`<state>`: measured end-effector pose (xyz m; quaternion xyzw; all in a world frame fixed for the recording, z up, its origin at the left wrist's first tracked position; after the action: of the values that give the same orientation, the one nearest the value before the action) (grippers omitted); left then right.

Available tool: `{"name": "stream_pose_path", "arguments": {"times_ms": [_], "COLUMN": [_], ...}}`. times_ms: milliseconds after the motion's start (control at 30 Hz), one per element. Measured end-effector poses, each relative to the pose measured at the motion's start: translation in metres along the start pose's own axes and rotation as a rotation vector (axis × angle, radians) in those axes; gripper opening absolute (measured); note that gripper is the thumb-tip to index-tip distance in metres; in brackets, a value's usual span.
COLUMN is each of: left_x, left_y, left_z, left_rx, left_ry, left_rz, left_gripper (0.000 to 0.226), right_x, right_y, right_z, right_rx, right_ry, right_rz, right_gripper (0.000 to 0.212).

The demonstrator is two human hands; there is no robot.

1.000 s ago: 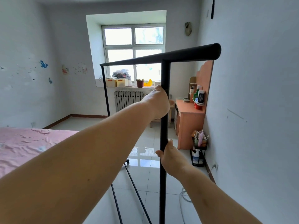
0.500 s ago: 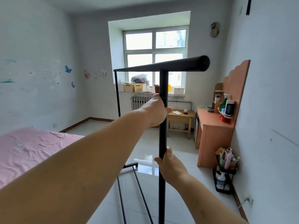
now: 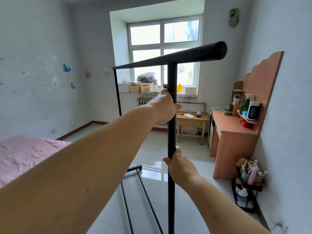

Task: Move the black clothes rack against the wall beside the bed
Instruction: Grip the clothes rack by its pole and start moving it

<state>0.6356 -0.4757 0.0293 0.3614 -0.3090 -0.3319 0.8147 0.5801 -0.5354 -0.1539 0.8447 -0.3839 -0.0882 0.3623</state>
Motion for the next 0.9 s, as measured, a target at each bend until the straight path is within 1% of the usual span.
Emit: {"name": "stream_pose_path", "arguments": {"times_ms": [33,67,133,233,267,300,367,400,533,667,733,833,900], "left_x": [0.015,0.026,0.051,0.092,0.106,0.121,0.148,0.163,0.218,0.269,0.299,0.341,0.368], "left_y": [-0.001,-0.003,-0.004,-0.007,-0.008,-0.010,-0.012,-0.014,-0.018,-0.022,-0.023,-0.025,-0.027], "left_z": [-0.007,-0.011,-0.023,-0.037,-0.043,-0.048,-0.060,-0.066,-0.088,-0.110,-0.122,-0.138,-0.148], "left_rx": [0.020,0.052,0.089,0.078,0.072,0.065,0.036,0.024,0.014,-0.002,-0.004,0.048,0.114], "left_ry": [-0.010,-0.018,-0.044,-0.056,-0.059,-0.065,-0.072,-0.075,-0.088,-0.060,-0.038,-0.009,0.014], "left_rz": [-0.007,-0.009,0.013,0.033,0.029,0.027,0.032,0.043,0.062,0.046,0.078,0.114,0.088], "left_gripper": [0.050,0.051,0.055,0.060,0.059,0.058,0.057,0.057,0.056,0.058,0.060,0.062,0.057], "right_x": [0.014,0.023,0.050,0.088,0.102,0.116,0.145,0.162,0.221,0.283,0.319,0.365,0.396], "right_y": [-0.003,-0.003,-0.009,-0.016,-0.017,-0.019,-0.028,-0.033,-0.049,-0.065,-0.072,-0.079,-0.082], "right_z": [-0.001,-0.001,-0.004,-0.005,-0.004,-0.004,0.000,0.002,0.005,0.007,0.005,-0.003,-0.007], "right_rx": [-0.035,-0.032,-0.031,-0.059,-0.055,-0.039,0.023,0.020,0.021,0.008,-0.018,-0.052,-0.097], "right_ry": [-0.001,-0.003,-0.014,-0.036,-0.036,-0.038,-0.031,-0.007,0.050,0.042,0.072,0.080,0.069], "right_rz": [0.007,0.022,0.004,-0.020,-0.015,-0.012,-0.024,-0.028,-0.016,-0.052,-0.060,-0.034,-0.026], "right_gripper": [0.034,0.038,0.041,0.042,0.040,0.033,0.008,0.005,0.013,0.009,0.012,0.031,0.040]}}
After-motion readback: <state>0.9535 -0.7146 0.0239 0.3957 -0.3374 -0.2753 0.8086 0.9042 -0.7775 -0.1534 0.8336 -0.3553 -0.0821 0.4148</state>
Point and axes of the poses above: each hand's wrist, its own x-axis towards the middle knuckle, its own y-axis out of the back of the hand, z = x × y, the point moved 2 cm from there along x, towards the middle knuckle, and after that the axes turned 1 degree about x, right-handed, at the moved point
